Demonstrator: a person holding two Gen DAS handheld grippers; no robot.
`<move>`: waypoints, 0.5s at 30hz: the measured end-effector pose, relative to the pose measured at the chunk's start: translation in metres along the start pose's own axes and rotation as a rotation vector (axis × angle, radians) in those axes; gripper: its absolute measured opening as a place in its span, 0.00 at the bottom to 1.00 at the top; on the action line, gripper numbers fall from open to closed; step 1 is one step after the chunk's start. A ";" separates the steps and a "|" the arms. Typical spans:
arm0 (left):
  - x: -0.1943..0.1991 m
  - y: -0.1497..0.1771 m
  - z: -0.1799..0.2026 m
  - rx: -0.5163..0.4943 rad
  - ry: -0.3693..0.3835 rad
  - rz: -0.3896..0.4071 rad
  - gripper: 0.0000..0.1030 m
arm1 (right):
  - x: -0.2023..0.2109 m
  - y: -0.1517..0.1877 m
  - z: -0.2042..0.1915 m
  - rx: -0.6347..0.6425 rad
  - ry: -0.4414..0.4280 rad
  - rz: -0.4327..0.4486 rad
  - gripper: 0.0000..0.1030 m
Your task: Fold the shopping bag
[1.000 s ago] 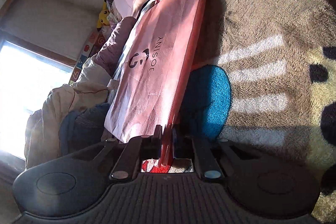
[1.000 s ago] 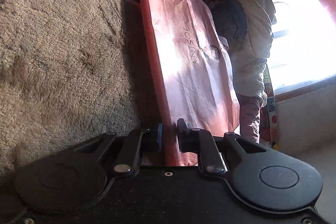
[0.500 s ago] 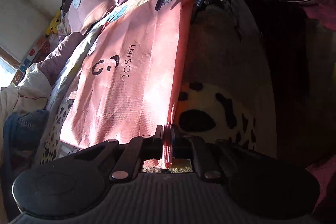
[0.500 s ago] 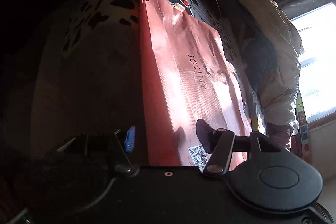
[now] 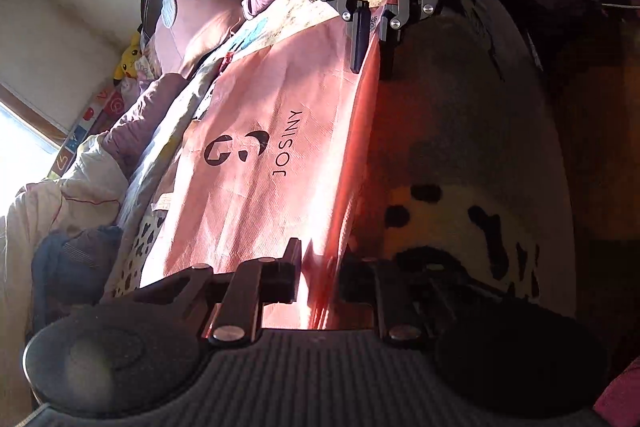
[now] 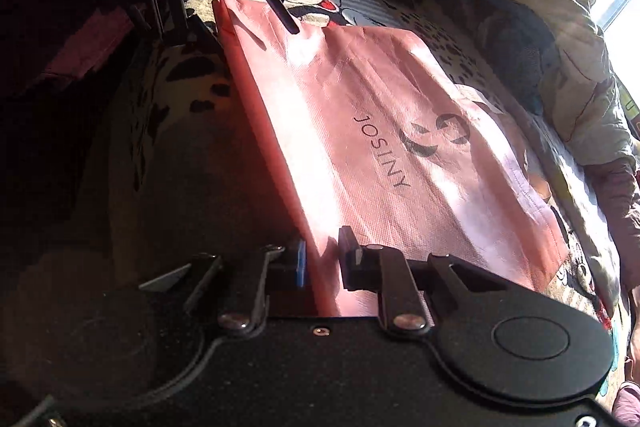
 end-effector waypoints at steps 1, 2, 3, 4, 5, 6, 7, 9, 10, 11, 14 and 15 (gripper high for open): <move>0.001 0.003 -0.002 0.011 0.020 0.008 0.12 | 0.001 0.003 0.000 0.013 0.007 -0.003 0.18; 0.001 0.007 -0.005 0.021 0.035 0.010 0.12 | 0.000 0.008 0.001 0.034 0.011 -0.019 0.29; 0.002 0.009 -0.006 0.021 0.045 0.013 0.12 | 0.000 0.012 0.003 0.064 0.026 -0.011 0.36; 0.002 0.011 -0.008 0.025 0.056 0.019 0.12 | 0.000 0.016 0.006 0.093 0.041 -0.002 0.40; 0.002 0.013 -0.011 0.041 0.072 0.031 0.12 | 0.001 0.020 0.009 0.122 0.056 0.006 0.40; 0.002 0.014 -0.014 0.062 0.088 0.042 0.12 | 0.002 0.025 0.013 0.130 0.052 0.016 0.40; 0.003 0.016 -0.017 0.086 0.104 0.053 0.12 | 0.002 0.029 0.017 0.129 0.035 0.019 0.39; 0.004 0.020 -0.022 0.134 0.135 0.075 0.12 | 0.003 0.039 0.026 0.117 0.007 0.022 0.36; 0.004 0.023 -0.024 0.166 0.151 0.086 0.12 | 0.001 0.043 0.030 0.105 -0.006 0.021 0.34; 0.004 0.026 -0.030 0.217 0.180 0.103 0.12 | 0.002 0.047 0.034 0.084 -0.023 0.020 0.29; 0.005 0.035 -0.044 0.344 0.255 0.138 0.12 | 0.002 0.052 0.049 -0.083 -0.118 0.012 0.26; 0.006 0.036 -0.047 0.367 0.273 0.143 0.12 | 0.003 0.053 0.049 -0.128 -0.154 0.012 0.26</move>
Point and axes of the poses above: each gripper's, at about its wrist camera, not at the fingertips, and x roughly against the way its jaws point, z to its right, y to its underside, the point moved 6 cm from there along -x, roughly the way its jaws point, and after that the axes turned 6 degrees about y, right-handed, at the moved point
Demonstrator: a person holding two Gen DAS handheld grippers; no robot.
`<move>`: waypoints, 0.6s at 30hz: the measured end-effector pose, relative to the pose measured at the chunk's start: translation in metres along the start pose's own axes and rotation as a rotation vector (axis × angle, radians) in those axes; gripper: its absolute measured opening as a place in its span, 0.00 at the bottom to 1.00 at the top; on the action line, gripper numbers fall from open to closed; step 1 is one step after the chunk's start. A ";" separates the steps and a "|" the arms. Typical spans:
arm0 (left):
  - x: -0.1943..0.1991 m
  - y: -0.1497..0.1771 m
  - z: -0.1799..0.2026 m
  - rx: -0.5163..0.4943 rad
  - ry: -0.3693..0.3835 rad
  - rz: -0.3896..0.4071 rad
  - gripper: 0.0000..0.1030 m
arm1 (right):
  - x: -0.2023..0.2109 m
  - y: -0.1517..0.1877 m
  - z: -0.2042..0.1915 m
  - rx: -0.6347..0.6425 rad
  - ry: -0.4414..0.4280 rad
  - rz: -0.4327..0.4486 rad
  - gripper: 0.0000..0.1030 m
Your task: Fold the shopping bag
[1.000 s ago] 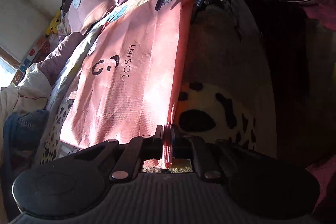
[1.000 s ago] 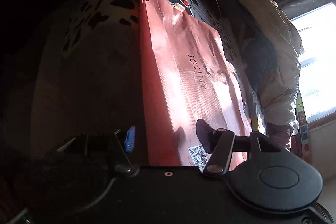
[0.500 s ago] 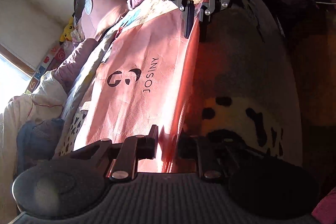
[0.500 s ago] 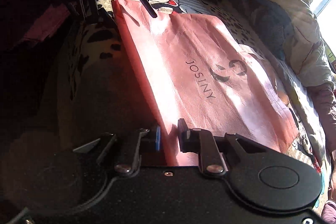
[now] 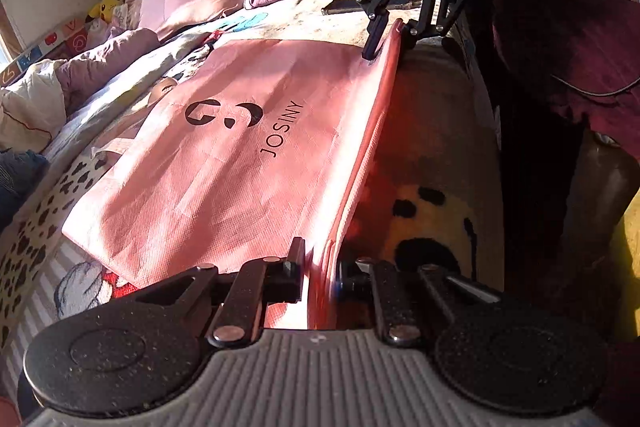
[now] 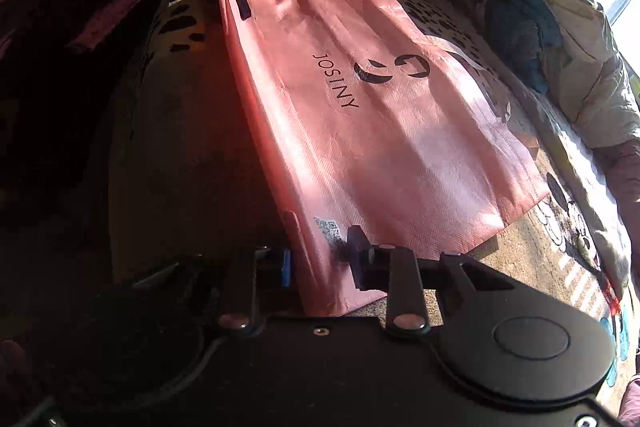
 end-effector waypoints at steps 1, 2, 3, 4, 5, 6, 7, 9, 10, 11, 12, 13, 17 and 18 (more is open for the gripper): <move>0.001 -0.001 -0.003 0.023 0.020 0.003 0.12 | 0.001 0.001 0.000 -0.046 -0.036 0.001 0.26; 0.003 -0.002 -0.007 0.066 0.059 0.012 0.13 | 0.002 0.002 0.002 -0.090 -0.056 0.008 0.26; 0.003 -0.003 -0.012 0.100 0.086 0.022 0.13 | 0.005 0.006 0.007 -0.169 -0.081 0.024 0.26; 0.005 -0.002 -0.016 0.136 0.110 0.032 0.13 | 0.008 0.012 0.014 -0.277 -0.117 0.039 0.26; 0.006 -0.001 -0.019 0.171 0.131 0.042 0.13 | 0.009 0.018 0.020 -0.378 -0.138 0.062 0.26; 0.007 0.001 -0.022 0.206 0.150 0.053 0.12 | 0.011 0.025 0.027 -0.478 -0.158 0.085 0.26; 0.008 0.002 -0.025 0.243 0.164 0.068 0.12 | 0.011 0.035 0.033 -0.592 -0.187 0.110 0.26; 0.011 0.006 -0.035 0.335 0.200 0.127 0.13 | 0.005 0.041 0.036 -0.724 -0.206 0.146 0.26; 0.013 0.008 -0.038 0.358 0.189 0.154 0.14 | 0.002 0.045 0.037 -0.793 -0.216 0.158 0.25; 0.016 0.012 -0.041 0.402 0.178 0.184 0.15 | -0.001 0.049 0.037 -0.861 -0.227 0.170 0.25; 0.019 0.015 -0.045 0.443 0.167 0.215 0.17 | -0.005 0.050 0.039 -0.932 -0.239 0.174 0.25; 0.022 0.019 -0.046 0.479 0.159 0.249 0.18 | -0.009 0.051 0.040 -1.003 -0.251 0.178 0.25; 0.024 0.023 -0.052 0.622 0.083 0.295 0.21 | -0.012 0.056 0.039 -1.195 -0.272 0.187 0.25; 0.028 0.024 -0.056 0.681 0.075 0.332 0.21 | -0.012 0.058 0.037 -1.240 -0.268 0.194 0.25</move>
Point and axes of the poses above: each gripper's, at about its wrist camera, not at the fingertips, and x roughly against the way its jaws point, z to its right, y to its underside, the point moved 6 cm from there along -x, roughly the way its jaws point, and after that the axes turned 6 degrees about y, right-handed, at the moved point
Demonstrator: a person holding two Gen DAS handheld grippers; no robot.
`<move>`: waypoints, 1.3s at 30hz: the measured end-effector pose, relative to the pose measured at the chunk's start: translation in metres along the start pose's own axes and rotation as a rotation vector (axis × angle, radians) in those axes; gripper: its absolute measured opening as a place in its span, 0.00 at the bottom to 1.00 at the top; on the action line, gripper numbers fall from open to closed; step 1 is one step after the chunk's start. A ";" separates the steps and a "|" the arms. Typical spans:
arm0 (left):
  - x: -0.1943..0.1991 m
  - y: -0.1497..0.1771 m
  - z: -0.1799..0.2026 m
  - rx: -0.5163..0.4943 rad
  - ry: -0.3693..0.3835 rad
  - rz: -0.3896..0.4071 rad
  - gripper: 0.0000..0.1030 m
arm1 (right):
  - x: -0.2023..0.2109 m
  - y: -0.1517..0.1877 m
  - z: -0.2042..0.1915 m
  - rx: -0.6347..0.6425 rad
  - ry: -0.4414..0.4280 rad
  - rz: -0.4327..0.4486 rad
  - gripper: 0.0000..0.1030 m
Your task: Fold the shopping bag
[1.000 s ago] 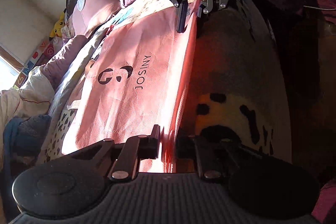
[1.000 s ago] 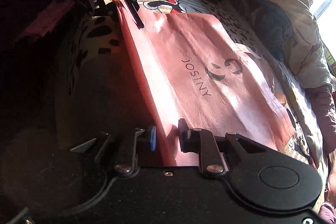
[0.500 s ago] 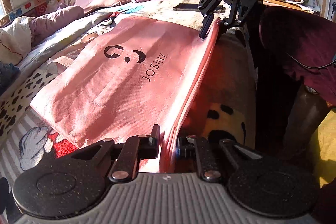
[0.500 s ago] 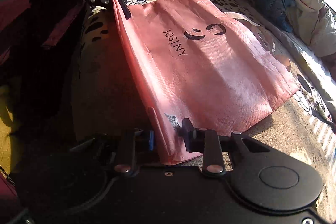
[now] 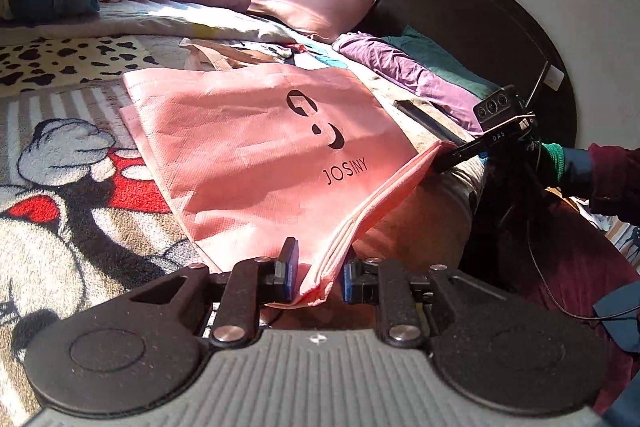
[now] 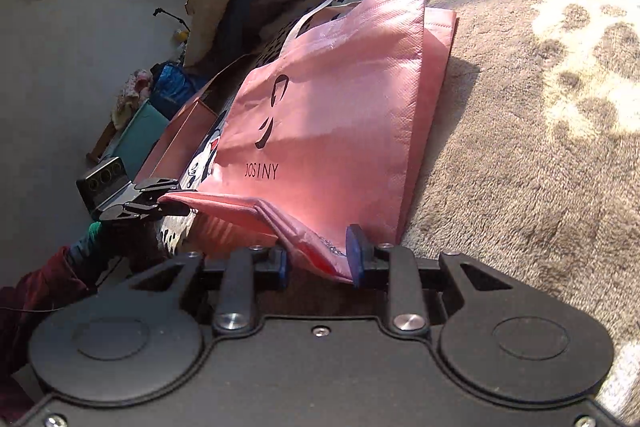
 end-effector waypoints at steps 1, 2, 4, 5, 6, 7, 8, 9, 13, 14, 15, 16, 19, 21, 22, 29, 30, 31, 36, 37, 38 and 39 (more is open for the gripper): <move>0.001 -0.001 -0.003 0.044 -0.009 0.019 0.21 | 0.000 0.002 0.001 -0.044 0.000 0.015 0.25; 0.000 -0.003 -0.004 0.069 -0.023 0.039 0.21 | 0.001 0.003 0.002 -0.068 0.003 0.030 0.25; -0.003 -0.006 -0.008 0.128 -0.042 0.088 0.21 | 0.002 0.007 0.001 -0.121 0.017 0.058 0.24; -0.004 -0.006 -0.014 0.205 -0.052 0.134 0.21 | 0.003 0.009 0.001 -0.144 0.022 0.073 0.24; -0.004 -0.003 -0.019 0.280 -0.066 0.176 0.21 | 0.004 0.010 0.001 -0.167 0.027 0.087 0.24; -0.004 0.000 -0.023 0.350 -0.061 0.208 0.21 | 0.004 0.012 0.001 -0.197 0.029 0.102 0.24; -0.005 0.006 -0.024 0.445 -0.030 0.235 0.21 | 0.005 0.013 0.001 -0.227 0.031 0.118 0.24; -0.009 0.009 -0.022 0.493 0.001 0.228 0.21 | 0.007 0.015 0.001 -0.262 0.037 0.134 0.24; -0.001 0.019 0.012 0.356 0.063 0.091 0.21 | 0.020 0.019 0.005 -0.327 0.059 0.141 0.23; 0.002 0.019 0.014 0.321 0.057 0.088 0.21 | 0.022 0.019 0.007 -0.333 0.051 0.136 0.23; 0.005 0.018 0.016 0.283 0.049 0.086 0.21 | 0.024 0.019 0.006 -0.327 0.045 0.125 0.23; 0.007 0.016 0.018 0.234 0.031 0.086 0.21 | 0.024 0.019 0.005 -0.318 0.049 0.119 0.23; 0.012 0.009 0.021 0.118 -0.013 0.105 0.21 | 0.024 0.019 0.007 -0.327 0.053 0.124 0.23; 0.015 0.004 0.022 0.057 -0.045 0.150 0.21 | 0.025 0.019 0.010 -0.340 0.047 0.133 0.22; 0.017 0.002 0.022 0.047 -0.048 0.175 0.21 | 0.025 0.020 0.012 -0.346 0.041 0.138 0.22; 0.000 -0.001 -0.011 0.172 -0.117 0.286 0.21 | 0.025 0.021 0.020 -0.388 0.028 0.168 0.18; -0.004 -0.001 -0.015 0.186 -0.127 0.304 0.21 | 0.025 0.021 0.021 -0.390 0.027 0.172 0.17; -0.009 0.000 -0.020 0.202 -0.137 0.314 0.21 | 0.025 0.021 0.021 -0.392 0.027 0.176 0.16; -0.025 -0.002 -0.023 0.164 -0.214 0.241 0.20 | 0.025 0.022 0.023 -0.400 0.031 0.207 0.13; -0.026 -0.003 -0.021 0.143 -0.235 0.223 0.20 | 0.025 0.022 0.023 -0.401 0.034 0.218 0.13; -0.027 -0.003 -0.020 0.130 -0.252 0.215 0.20 | 0.026 0.023 0.023 -0.404 0.034 0.228 0.13; -0.028 -0.002 -0.018 0.116 -0.268 0.206 0.20 | 0.026 0.023 0.023 -0.406 0.034 0.239 0.13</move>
Point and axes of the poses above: each gripper's, at about its wrist camera, not at the fingertips, and x roughly against the way its jaws point, z to its right, y to its underside, the point moved 6 cm from there along -x, roughly the way its jaws point, and after that the axes turned 6 degrees about y, right-handed, at the moved point
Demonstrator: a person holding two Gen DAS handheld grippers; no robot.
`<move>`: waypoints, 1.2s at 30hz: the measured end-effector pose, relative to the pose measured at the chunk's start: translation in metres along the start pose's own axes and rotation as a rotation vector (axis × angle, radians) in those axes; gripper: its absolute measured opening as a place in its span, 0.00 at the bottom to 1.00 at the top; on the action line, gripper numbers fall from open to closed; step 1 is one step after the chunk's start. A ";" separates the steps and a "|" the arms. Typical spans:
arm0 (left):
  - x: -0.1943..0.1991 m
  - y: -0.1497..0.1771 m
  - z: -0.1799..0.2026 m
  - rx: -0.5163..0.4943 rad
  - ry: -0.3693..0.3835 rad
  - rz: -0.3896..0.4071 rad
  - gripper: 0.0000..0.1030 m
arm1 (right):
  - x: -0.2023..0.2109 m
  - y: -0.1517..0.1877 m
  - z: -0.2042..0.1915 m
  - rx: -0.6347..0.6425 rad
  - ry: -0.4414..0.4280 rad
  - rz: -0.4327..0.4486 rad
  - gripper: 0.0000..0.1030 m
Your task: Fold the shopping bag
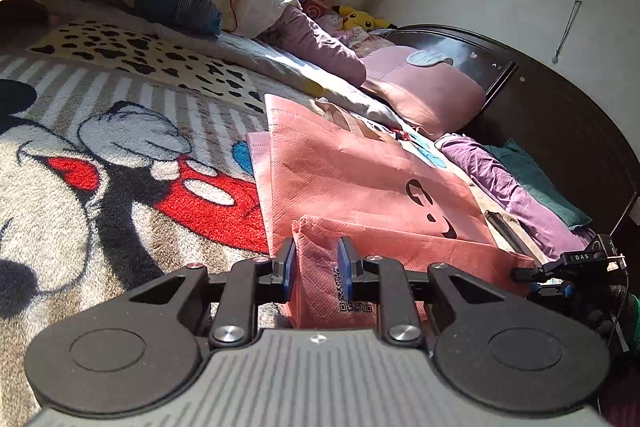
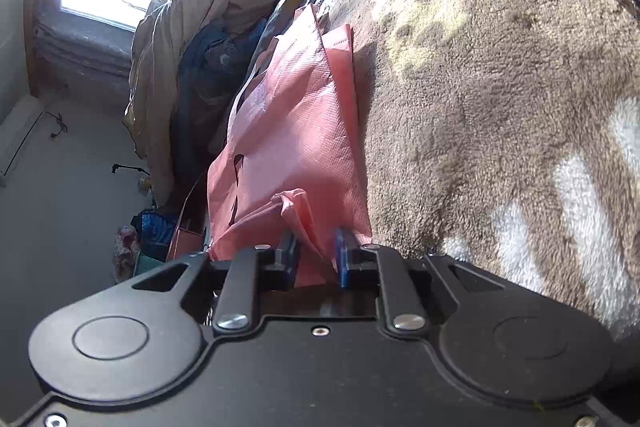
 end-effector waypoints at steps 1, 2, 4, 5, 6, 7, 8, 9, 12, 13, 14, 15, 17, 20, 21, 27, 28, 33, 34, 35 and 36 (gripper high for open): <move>0.002 0.002 0.002 -0.014 -0.011 -0.002 0.20 | 0.002 0.000 0.001 -0.010 -0.009 0.017 0.13; 0.004 0.004 0.002 -0.017 -0.018 -0.001 0.20 | 0.004 -0.001 0.002 -0.029 -0.017 0.027 0.13; 0.009 0.012 0.000 0.003 -0.028 0.016 0.20 | 0.007 -0.002 0.005 -0.065 -0.031 0.045 0.14; 0.011 0.014 0.000 0.006 -0.040 0.018 0.21 | 0.007 -0.002 0.006 -0.067 -0.031 0.044 0.14; 0.011 0.015 0.001 -0.006 -0.057 0.015 0.21 | 0.007 -0.003 0.006 -0.071 -0.026 0.045 0.14; 0.012 0.015 0.001 -0.018 -0.074 0.011 0.21 | 0.007 -0.003 0.006 -0.075 -0.021 0.045 0.14; 0.011 0.015 0.003 -0.029 -0.086 0.006 0.21 | 0.007 -0.004 0.006 -0.079 -0.016 0.045 0.14; 0.011 0.015 0.005 -0.040 -0.097 0.004 0.21 | 0.006 -0.005 0.006 -0.098 -0.014 0.053 0.14; 0.005 0.016 0.023 -0.214 -0.212 -0.011 0.21 | 0.003 -0.007 0.004 -0.117 0.036 0.071 0.12; 0.001 0.017 0.034 -0.323 -0.280 -0.021 0.23 | 0.002 -0.009 -0.001 -0.085 0.073 0.072 0.12; -0.003 0.018 0.043 -0.420 -0.346 -0.033 0.23 | 0.000 -0.011 -0.006 -0.053 0.110 0.073 0.11; -0.007 0.019 0.053 -0.517 -0.413 -0.046 0.23 | -0.002 -0.012 -0.009 -0.041 0.129 0.072 0.11; -0.016 0.022 0.074 -0.690 -0.508 -0.049 0.23 | -0.005 -0.016 -0.015 -0.006 0.164 0.066 0.11; -0.027 0.026 0.097 -0.747 -0.456 -0.043 0.23 | -0.010 -0.022 -0.022 0.031 0.202 0.057 0.10; -0.031 0.027 0.105 -0.737 -0.419 -0.048 0.23 | -0.011 -0.022 -0.024 0.041 0.211 0.059 0.10; -0.063 0.028 0.140 -0.520 -0.184 -0.063 0.23 | -0.011 -0.018 -0.021 0.063 0.233 0.078 0.10; -0.069 0.029 0.147 -0.510 -0.159 -0.064 0.23 | -0.012 -0.018 -0.022 0.069 0.234 0.086 0.10; -0.089 0.039 0.154 -0.537 -0.166 -0.111 0.23 | -0.002 -0.005 -0.022 0.128 0.251 0.127 0.10; -0.087 0.038 0.148 -0.529 -0.172 -0.118 0.23 | 0.000 -0.002 -0.024 0.162 0.269 0.141 0.10; -0.086 0.036 0.142 -0.513 -0.172 -0.125 0.23 | 0.001 0.000 -0.026 0.199 0.289 0.155 0.10; -0.086 0.034 0.139 -0.495 -0.167 -0.128 0.23 | 0.004 0.003 -0.027 0.240 0.313 0.174 0.10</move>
Point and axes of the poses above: each gripper's, at about its wrist camera, not at the fingertips, and x roughly against the way its jaws point, z to its right, y to its underside, the point moved 6 cm from there along -x, roughly the way its jaws point, and after that the axes turned 6 degrees about y, right-handed, at the moved point
